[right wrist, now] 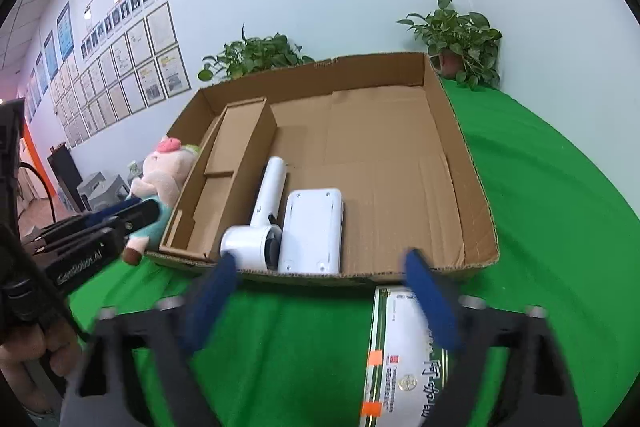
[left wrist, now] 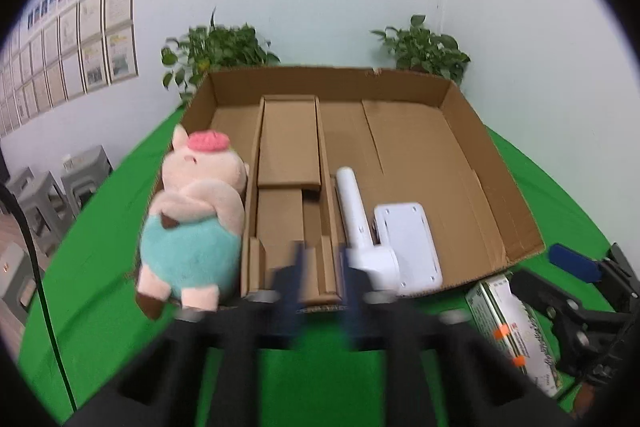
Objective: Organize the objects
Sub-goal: 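Open the right gripper to release the device and withdraw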
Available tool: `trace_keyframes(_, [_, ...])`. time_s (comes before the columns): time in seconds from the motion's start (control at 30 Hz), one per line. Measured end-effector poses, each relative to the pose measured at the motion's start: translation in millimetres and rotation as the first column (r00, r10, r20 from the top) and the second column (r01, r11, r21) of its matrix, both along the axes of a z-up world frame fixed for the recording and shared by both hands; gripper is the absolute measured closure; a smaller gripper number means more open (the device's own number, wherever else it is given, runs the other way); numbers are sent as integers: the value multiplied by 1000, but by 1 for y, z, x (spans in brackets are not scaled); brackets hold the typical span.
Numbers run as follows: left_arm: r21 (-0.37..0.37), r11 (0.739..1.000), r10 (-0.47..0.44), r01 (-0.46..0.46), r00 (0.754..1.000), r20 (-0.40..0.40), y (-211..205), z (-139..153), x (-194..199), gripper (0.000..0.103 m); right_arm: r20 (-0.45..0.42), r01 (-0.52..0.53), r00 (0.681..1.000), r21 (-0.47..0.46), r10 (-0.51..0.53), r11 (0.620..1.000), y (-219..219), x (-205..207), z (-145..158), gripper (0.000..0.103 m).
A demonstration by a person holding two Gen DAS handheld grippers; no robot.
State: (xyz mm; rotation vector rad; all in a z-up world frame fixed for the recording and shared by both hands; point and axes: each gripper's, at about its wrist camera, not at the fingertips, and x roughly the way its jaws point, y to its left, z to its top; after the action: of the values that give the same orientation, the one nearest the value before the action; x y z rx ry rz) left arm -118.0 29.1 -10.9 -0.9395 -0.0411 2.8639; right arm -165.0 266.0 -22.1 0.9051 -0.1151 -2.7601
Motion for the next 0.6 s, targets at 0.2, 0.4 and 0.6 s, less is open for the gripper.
trace_keyframes(0.2, [-21, 999, 44, -46, 997, -58, 3, 1, 15, 84, 14, 13, 1000, 46, -13, 999, -1, 5, -11, 96])
trace_keyframes(0.4, [36, 997, 64, -61, 996, -70, -3, 1, 19, 20, -35, 5, 999, 55, -3, 998, -3, 13, -3, 2])
trace_keyframes(0.6, [41, 998, 45, -44, 998, -39, -2, -5, 14, 20, -34, -2, 999, 44, 4, 999, 2, 17, -2, 1])
